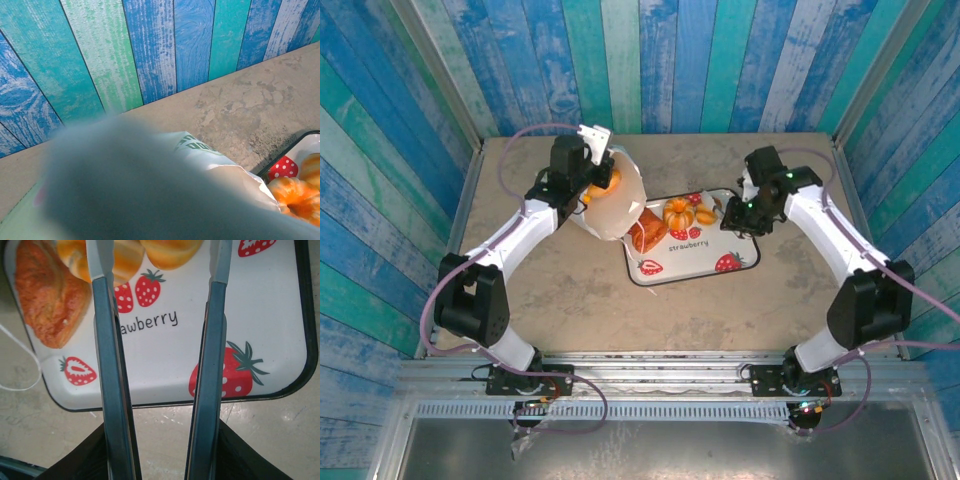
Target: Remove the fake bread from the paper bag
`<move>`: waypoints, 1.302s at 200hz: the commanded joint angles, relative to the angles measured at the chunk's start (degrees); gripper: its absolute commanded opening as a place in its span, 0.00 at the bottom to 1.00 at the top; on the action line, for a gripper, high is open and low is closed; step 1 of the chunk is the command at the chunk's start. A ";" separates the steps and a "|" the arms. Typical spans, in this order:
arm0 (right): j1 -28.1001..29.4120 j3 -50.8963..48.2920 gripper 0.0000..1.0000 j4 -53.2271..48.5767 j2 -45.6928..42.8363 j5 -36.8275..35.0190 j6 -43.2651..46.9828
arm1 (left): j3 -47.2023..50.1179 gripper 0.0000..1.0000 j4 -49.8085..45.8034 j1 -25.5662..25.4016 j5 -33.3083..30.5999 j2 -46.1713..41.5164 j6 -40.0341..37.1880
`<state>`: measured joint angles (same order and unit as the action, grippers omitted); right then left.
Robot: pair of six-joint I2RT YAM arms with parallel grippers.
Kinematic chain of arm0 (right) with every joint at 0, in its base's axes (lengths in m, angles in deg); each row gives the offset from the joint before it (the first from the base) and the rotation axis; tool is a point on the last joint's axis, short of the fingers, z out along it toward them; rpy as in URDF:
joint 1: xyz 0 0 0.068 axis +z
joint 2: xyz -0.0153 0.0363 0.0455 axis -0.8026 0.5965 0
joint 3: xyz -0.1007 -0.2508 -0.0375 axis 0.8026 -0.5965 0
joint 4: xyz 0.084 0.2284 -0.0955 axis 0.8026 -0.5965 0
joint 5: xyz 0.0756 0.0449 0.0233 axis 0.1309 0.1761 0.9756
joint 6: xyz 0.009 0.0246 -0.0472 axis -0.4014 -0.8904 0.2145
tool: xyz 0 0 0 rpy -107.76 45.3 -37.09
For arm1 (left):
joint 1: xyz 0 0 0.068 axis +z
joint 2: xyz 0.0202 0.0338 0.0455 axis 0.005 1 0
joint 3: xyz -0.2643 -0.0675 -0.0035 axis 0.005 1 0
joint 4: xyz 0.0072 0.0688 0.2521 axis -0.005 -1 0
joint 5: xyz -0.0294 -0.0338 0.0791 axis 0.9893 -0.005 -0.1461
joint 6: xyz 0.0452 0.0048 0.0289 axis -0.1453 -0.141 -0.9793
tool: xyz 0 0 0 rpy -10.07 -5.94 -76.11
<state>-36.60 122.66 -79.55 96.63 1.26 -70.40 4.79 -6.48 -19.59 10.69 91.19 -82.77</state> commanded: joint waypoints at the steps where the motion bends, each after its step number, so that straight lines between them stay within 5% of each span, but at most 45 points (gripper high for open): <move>1: 0.22 1.57 0.46 -1.28 -3.69 2.13 -0.81 | -1.39 0.00 -1.05 0.01 0.16 -4.78 -0.79; 118: 25.02 16.09 0.45 11.48 5.87 4.27 -9.16 | -0.03 0.00 0.71 -0.01 -0.01 -5.84 0.22; 260: 24.28 23.21 0.49 31.13 27.17 14.08 -20.17 | 0.79 0.00 -0.27 0.06 0.97 -6.49 -1.14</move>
<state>-11.23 145.48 -55.70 122.67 11.16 -86.88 5.03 -7.10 -19.59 10.87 89.57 -83.21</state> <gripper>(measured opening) 0.483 0.047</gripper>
